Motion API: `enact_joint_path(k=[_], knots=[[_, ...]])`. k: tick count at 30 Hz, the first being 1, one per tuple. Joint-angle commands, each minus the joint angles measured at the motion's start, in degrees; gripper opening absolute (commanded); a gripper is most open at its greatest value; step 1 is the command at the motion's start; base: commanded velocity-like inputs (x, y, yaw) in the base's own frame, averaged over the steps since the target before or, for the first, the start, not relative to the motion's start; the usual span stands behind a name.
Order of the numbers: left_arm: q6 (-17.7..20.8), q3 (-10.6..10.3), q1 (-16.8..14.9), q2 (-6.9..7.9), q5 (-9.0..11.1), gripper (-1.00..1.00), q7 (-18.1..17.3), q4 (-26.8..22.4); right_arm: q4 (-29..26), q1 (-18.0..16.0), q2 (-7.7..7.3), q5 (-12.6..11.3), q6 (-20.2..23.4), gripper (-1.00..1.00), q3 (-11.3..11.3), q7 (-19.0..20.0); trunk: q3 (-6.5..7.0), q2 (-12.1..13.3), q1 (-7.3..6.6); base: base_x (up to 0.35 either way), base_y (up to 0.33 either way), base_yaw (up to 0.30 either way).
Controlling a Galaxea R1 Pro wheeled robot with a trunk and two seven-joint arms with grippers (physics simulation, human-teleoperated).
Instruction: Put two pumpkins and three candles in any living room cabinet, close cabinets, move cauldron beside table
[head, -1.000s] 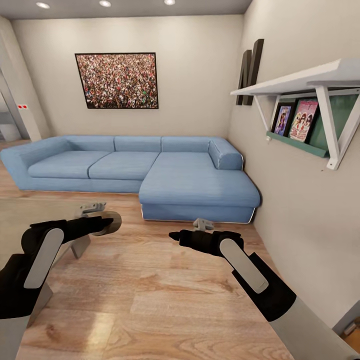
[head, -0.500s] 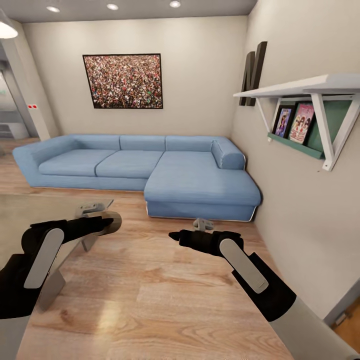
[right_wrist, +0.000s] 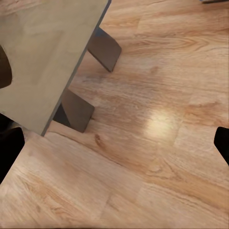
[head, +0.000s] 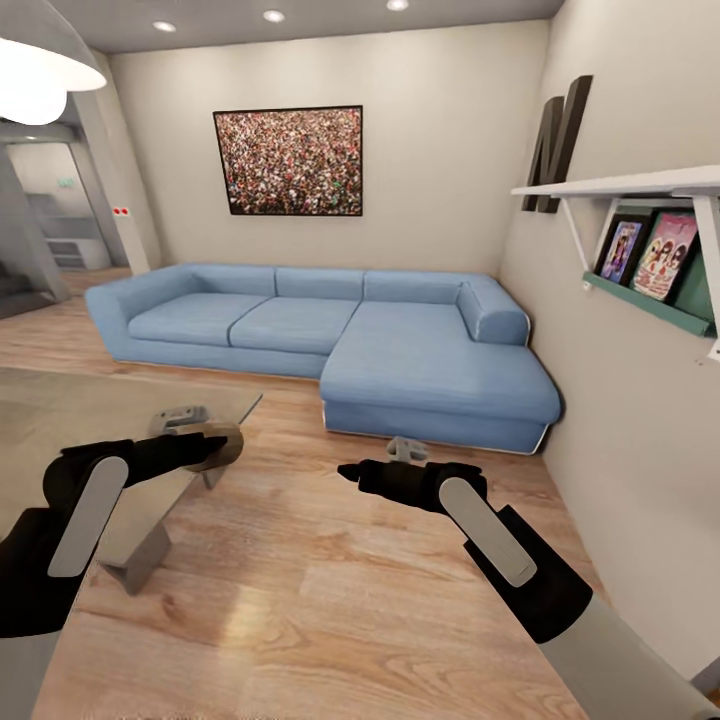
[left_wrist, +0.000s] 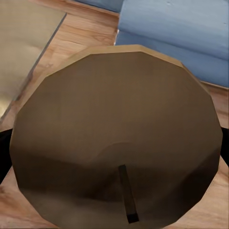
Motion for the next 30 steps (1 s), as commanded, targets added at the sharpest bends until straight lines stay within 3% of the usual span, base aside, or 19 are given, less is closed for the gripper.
enact_joint_path(k=[1,26,30], knots=[[0.1,-0.1,-0.1,0.03,0.6,-1.0,0.6,0.0,-0.1,0.0,-0.05,-0.6,-0.1,1.0,0.1,-0.6,0.07,0.4,-0.23,-0.001,0.0,0.231],[0.1,0.0,-0.1,0.03,0.6,-1.0,0.6,0.0,-0.1,-0.1,-0.05,-0.5,-0.1,1.0,0.2,-0.6,3.41,10.4,-5.72,-0.021,0.0,0.218],[0.1,0.3,-0.1,1.34,1.4,-1.0,0.7,1.3,1.2,1.2,-1.36,-0.6,-1.3,1.0,-1.1,-0.9,3.4,10.4,-5.72,0.0,0.0,0.0]])
